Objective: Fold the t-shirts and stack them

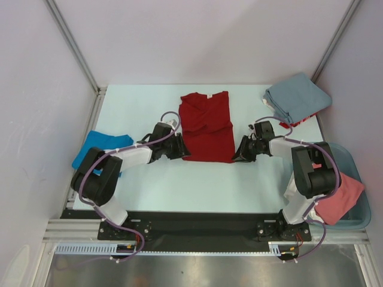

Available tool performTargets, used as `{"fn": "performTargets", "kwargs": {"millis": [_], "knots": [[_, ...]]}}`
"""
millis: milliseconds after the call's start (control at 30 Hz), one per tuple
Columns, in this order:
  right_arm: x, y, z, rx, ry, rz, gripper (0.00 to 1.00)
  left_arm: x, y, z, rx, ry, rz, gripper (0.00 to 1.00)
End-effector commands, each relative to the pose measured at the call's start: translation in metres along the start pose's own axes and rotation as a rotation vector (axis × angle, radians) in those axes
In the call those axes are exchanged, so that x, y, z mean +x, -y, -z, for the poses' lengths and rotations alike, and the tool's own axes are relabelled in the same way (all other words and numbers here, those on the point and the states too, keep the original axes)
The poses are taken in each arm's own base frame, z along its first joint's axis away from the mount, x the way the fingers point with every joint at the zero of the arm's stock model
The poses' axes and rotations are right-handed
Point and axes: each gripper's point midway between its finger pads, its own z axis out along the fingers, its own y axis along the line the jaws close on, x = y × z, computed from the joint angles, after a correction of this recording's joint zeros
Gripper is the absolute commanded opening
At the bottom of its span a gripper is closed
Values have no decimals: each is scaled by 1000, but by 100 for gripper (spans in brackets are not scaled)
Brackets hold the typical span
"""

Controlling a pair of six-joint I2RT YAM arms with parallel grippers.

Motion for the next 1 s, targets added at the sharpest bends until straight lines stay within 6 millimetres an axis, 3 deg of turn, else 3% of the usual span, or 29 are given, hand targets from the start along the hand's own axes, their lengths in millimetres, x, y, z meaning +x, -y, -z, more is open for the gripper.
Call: {"fn": "performTargets", "kwargs": {"millis": [0,33,133,333,467,567,667,700,767,800,900,967], "knots": [[-15,-13,0,-33,28,49,19,-15,9,-8,14,35,-57,35],[-15,-11,1,-27,29,45,12,-11,7,-9,1,23,-53,30],[-14,-8,1,-10,28,45,3,-4,-1,-8,-32,20,-42,16],[-3,5,0,47,12,34,0,24,-32,-4,-116,-18,-18,1],[8,13,-2,82,-2,28,0,43,-52,-5,-167,-49,-6,1],[13,13,-2,85,-3,29,0,46,-58,-3,-183,-47,-9,1],[18,10,1,78,2,35,0,45,-55,1,-176,-39,-12,16],[18,9,3,76,5,37,0,43,-54,2,-175,-32,-14,36],[19,8,5,76,11,33,0,37,-48,7,-158,-7,-18,48],[18,5,7,71,17,39,0,41,-50,10,-169,-21,-11,59],[17,3,8,67,20,40,6,38,-41,16,-136,-8,-5,68],[17,3,9,66,25,34,26,36,-36,16,-116,-4,4,69]]}}
